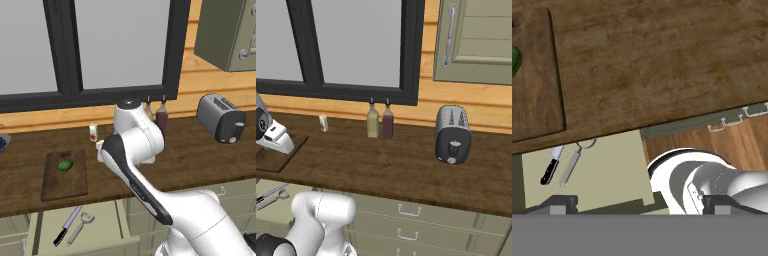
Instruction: Place the appropriate cutting tool for cutting the avocado skin on the cutting board.
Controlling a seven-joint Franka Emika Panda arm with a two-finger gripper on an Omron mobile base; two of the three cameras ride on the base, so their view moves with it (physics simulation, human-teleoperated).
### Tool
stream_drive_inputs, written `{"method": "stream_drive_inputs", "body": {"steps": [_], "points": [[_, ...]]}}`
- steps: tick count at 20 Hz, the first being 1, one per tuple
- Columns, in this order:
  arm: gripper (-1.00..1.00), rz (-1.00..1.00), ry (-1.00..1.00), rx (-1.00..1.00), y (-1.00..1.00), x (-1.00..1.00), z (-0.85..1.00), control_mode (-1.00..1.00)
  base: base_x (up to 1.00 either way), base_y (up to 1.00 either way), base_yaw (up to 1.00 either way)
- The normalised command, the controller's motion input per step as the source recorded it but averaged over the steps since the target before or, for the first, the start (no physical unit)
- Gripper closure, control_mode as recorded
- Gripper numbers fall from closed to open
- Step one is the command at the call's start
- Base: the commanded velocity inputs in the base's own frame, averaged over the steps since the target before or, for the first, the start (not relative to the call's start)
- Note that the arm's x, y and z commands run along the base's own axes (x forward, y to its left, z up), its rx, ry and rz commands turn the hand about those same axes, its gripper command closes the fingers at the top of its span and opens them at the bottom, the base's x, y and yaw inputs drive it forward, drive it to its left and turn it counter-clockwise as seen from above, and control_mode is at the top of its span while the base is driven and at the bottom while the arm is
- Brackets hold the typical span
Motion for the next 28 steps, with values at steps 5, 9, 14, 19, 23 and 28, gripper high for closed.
{"method": "stream_drive_inputs", "body": {"steps": [5,9,14,19,23,28], "points": [[-1.00,-0.04,0.17,0.05,0.25,-0.30,-0.38,-1.00,0.00,0.00,0.00],[-1.00,-0.07,0.16,0.03,0.31,-0.21,-0.43,-1.00,0.00,0.00,0.00],[-1.00,-0.06,0.12,0.02,0.39,-0.24,-0.40,-1.00,0.00,0.00,0.00],[-1.00,-0.03,0.06,0.00,0.24,-0.18,-0.34,-1.00,0.00,0.00,0.00],[-1.00,-0.01,0.01,0.00,0.29,-0.16,-0.32,-1.00,0.00,0.00,0.00],[-1.00,0.00,0.00,0.00,0.43,-0.02,-0.25,-1.00,0.00,0.00,0.00]]}}
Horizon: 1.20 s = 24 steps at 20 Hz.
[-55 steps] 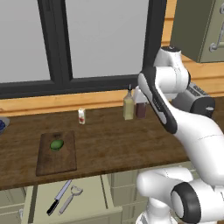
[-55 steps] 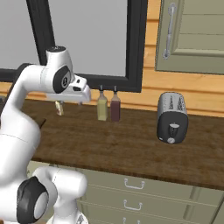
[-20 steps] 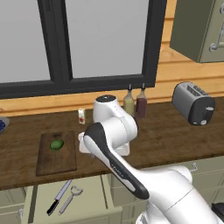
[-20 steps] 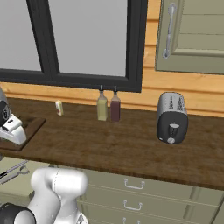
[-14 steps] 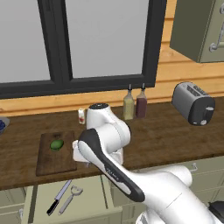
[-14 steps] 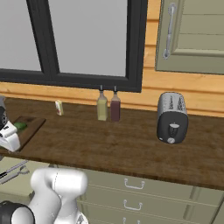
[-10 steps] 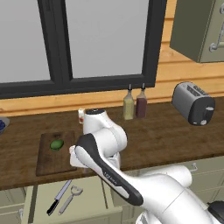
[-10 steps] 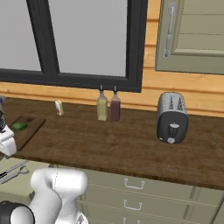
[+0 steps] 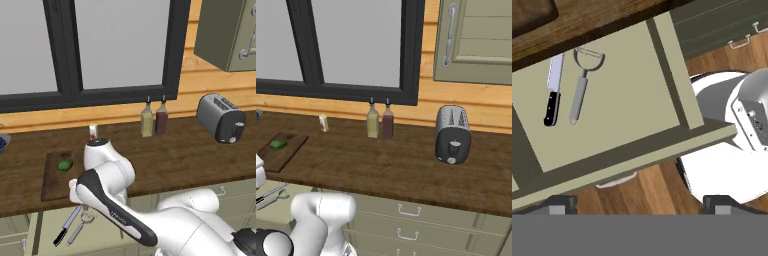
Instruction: Place the appropriate cutting tool for cutting the avocado skin on the cutting board.
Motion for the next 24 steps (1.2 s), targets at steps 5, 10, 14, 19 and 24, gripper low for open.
{"method": "stream_drive_inputs", "body": {"steps": [5,10,14,19,24], "points": [[-1.00,-0.01,0.00,0.00,0.50,0.00,-0.18,-1.00,0.00,0.00,0.00],[-1.00,0.00,0.00,0.00,0.10,0.00,-0.13,-1.00,0.00,0.00,0.00],[-1.00,0.00,0.00,-0.01,0.07,-0.01,-0.19,-1.00,0.00,0.00,0.00],[-1.00,0.00,-0.02,0.00,0.32,0.00,-0.30,-1.00,0.00,0.00,0.00],[-1.00,0.00,-0.05,-0.01,0.27,0.00,-0.32,-1.00,0.00,0.00,0.00]]}}
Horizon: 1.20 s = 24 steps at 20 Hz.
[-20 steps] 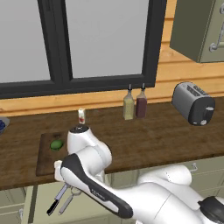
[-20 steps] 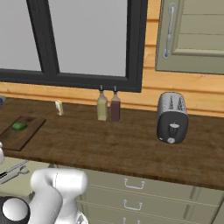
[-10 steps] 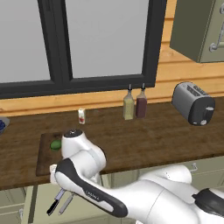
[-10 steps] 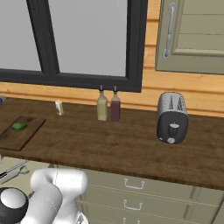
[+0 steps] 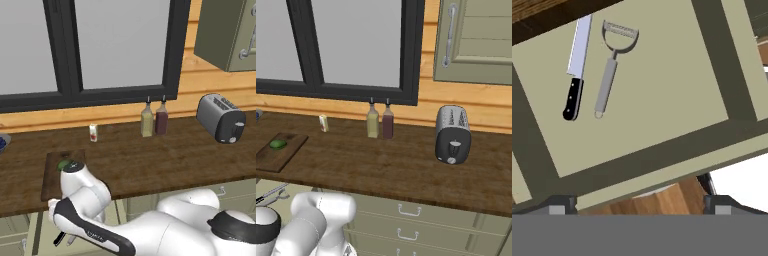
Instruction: Place the appropriate cutting tool for cutting the avocado skin on the cutting board.
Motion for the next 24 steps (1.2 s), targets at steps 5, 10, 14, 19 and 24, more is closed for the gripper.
{"method": "stream_drive_inputs", "body": {"steps": [5,10,14,19,24], "points": [[-1.00,0.00,-0.03,-0.02,0.00,0.00,-0.29,-1.00,0.00,0.00,0.00],[-1.00,0.00,-0.01,0.00,0.08,0.00,-0.32,-1.00,0.00,0.00,0.00],[-1.00,0.00,-0.02,0.00,0.23,0.00,-0.30,-1.00,0.00,0.00,0.00],[-1.00,0.00,0.00,0.00,0.23,0.00,-0.25,-1.00,0.00,0.00,0.00],[-1.00,0.00,0.00,-0.01,0.04,0.03,-0.08,-1.00,0.00,0.00,0.00]]}}
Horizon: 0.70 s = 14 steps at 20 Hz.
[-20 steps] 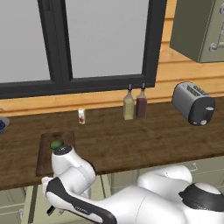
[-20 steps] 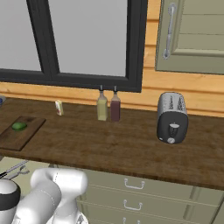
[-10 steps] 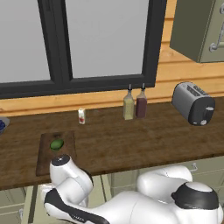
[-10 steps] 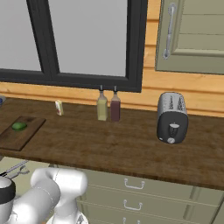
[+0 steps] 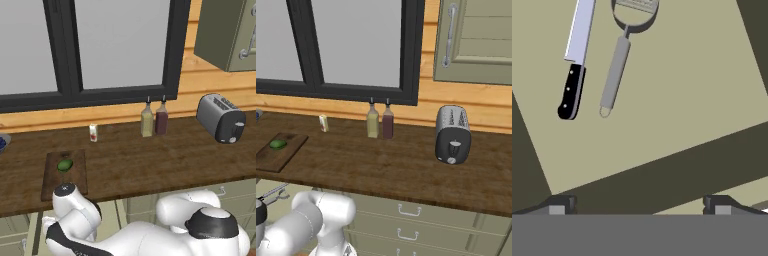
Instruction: Place the appropriate cutting tool for cutting the avocado skin on the cutting board.
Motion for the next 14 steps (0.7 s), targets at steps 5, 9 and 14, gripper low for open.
{"method": "stream_drive_inputs", "body": {"steps": [5,9,14], "points": [[-1.00,0.00,0.00,-0.03,0.00,0.00,-0.02,-1.00,0.00,0.00,0.00],[-1.00,0.00,0.00,-0.03,0.00,0.07,-0.06,-1.00,0.00,0.00,0.00],[-1.00,0.03,0.00,-0.01,0.00,0.13,-0.01,-1.00,0.00,0.00,0.00]]}}
